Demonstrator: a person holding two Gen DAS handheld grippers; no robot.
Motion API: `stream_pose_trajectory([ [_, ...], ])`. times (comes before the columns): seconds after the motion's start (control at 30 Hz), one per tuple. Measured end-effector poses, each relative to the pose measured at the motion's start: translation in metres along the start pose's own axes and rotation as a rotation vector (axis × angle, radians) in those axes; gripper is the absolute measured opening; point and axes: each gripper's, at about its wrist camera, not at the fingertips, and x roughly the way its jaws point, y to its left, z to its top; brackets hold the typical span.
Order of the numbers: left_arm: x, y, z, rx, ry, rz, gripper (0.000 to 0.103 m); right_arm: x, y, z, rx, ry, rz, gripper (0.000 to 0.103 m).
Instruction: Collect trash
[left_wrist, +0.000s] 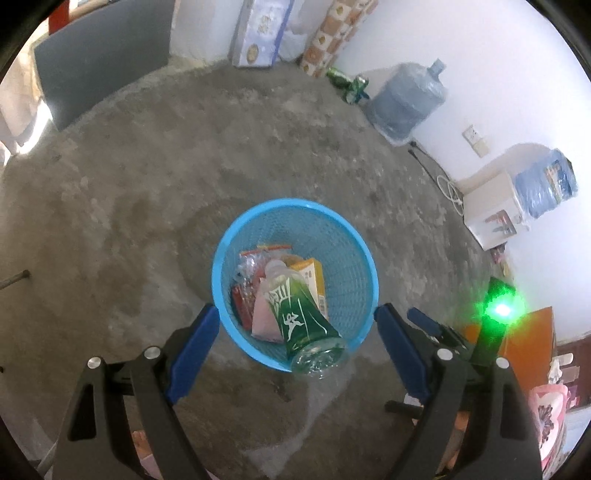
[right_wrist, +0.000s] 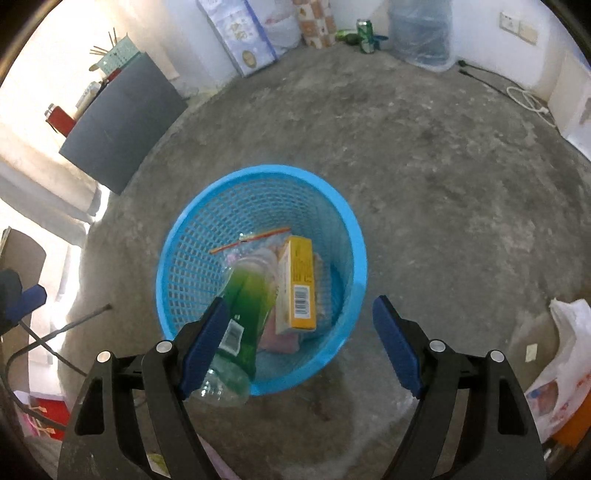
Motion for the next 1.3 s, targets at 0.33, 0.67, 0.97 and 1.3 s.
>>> stream_pose_trajectory([
  [0.33, -0.117, -0.019, -0.041, 0.07, -0.163, -0.052, 0.085, -0.08, 0.021, -0.017, -0.019, -0.113, 0.061, 0.077],
  [0.67, -0.252, 0.012, -0.158, 0.041, -0.327, 0.043, 0.093, -0.177, 0.093, -0.065, -0.165, -0.198, 0.197, 0.087],
  [0.97, -0.325, 0.047, -0.273, -0.09, -0.491, 0.182, 0.097, -0.225, 0.166, -0.116, -0.34, -0.237, 0.262, 0.095],
  [1.3, -0.348, 0.066, -0.338, -0.214, -0.597, 0.343, 0.097, -0.236, 0.227, -0.203, -0.477, -0.187, 0.256, 0.095],
])
